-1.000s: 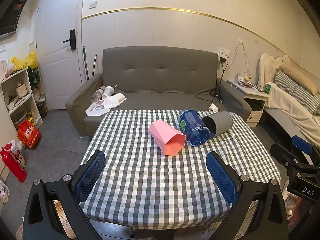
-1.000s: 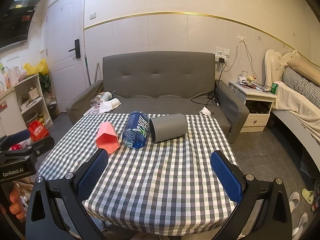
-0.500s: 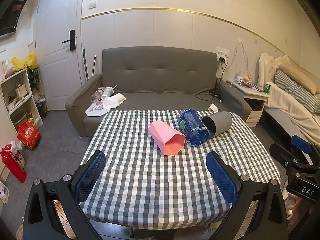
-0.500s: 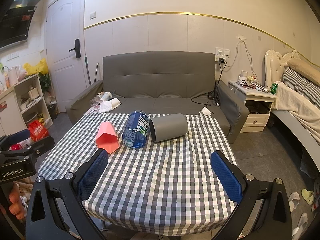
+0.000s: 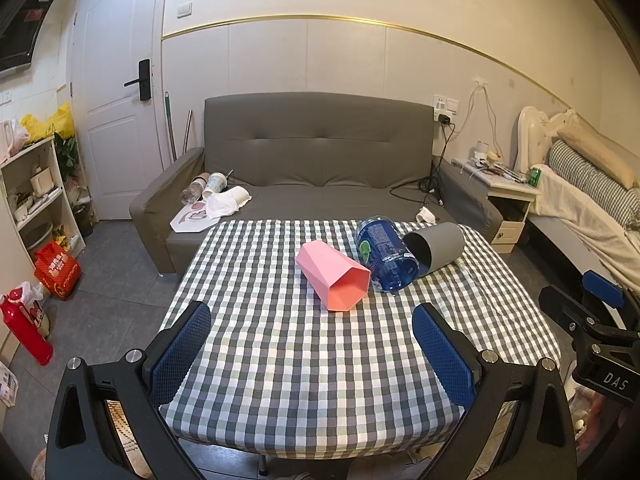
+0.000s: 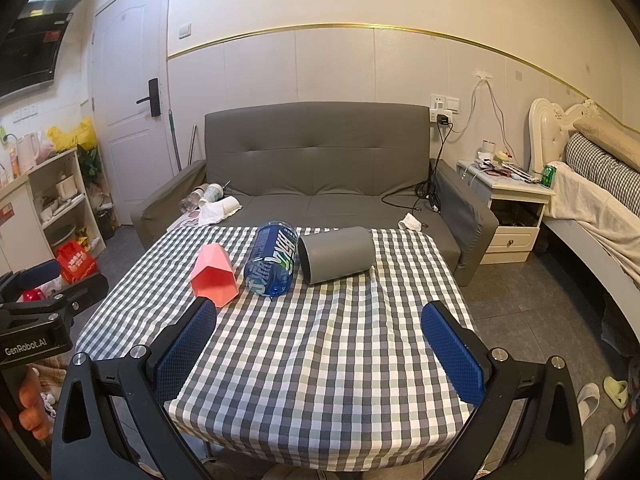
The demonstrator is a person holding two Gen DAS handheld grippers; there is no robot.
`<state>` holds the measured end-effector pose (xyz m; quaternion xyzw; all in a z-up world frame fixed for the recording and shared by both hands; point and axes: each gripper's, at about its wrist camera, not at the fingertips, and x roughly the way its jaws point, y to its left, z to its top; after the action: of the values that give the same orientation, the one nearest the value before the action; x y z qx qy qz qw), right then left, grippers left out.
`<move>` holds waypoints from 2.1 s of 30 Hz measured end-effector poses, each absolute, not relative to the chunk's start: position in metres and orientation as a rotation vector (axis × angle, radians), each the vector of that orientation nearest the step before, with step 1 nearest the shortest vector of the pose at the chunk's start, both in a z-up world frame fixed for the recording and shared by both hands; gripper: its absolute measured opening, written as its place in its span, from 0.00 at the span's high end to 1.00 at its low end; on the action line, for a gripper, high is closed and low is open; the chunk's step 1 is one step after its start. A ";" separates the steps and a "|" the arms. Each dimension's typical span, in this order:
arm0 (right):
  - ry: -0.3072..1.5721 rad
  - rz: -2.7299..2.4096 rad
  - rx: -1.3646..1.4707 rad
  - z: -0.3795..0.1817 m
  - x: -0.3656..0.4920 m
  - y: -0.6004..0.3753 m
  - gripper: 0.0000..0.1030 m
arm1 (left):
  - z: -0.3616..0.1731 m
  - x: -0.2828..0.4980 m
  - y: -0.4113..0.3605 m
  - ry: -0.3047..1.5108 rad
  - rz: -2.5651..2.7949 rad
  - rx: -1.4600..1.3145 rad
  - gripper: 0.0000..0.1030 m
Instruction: Flip cup upside down
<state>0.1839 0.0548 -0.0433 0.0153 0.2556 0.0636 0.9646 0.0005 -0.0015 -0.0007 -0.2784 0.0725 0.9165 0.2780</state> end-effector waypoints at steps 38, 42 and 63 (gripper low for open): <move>0.582 -0.084 0.094 -0.048 0.244 0.031 0.00 | -0.017 -0.033 0.078 0.310 2.273 -0.862 0.00; 0.606 -0.118 0.186 -0.054 0.262 0.005 0.00 | -0.024 -0.048 0.112 0.338 2.239 -0.871 0.00; 0.675 -0.440 0.462 -0.099 0.306 -0.037 0.00 | -0.098 -0.095 0.222 0.501 2.052 -1.037 0.23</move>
<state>0.3062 -0.0369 -0.0986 0.2226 0.3257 -0.2121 0.8941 -0.0946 0.2220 -0.0981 -0.4067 0.1966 0.8052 0.3842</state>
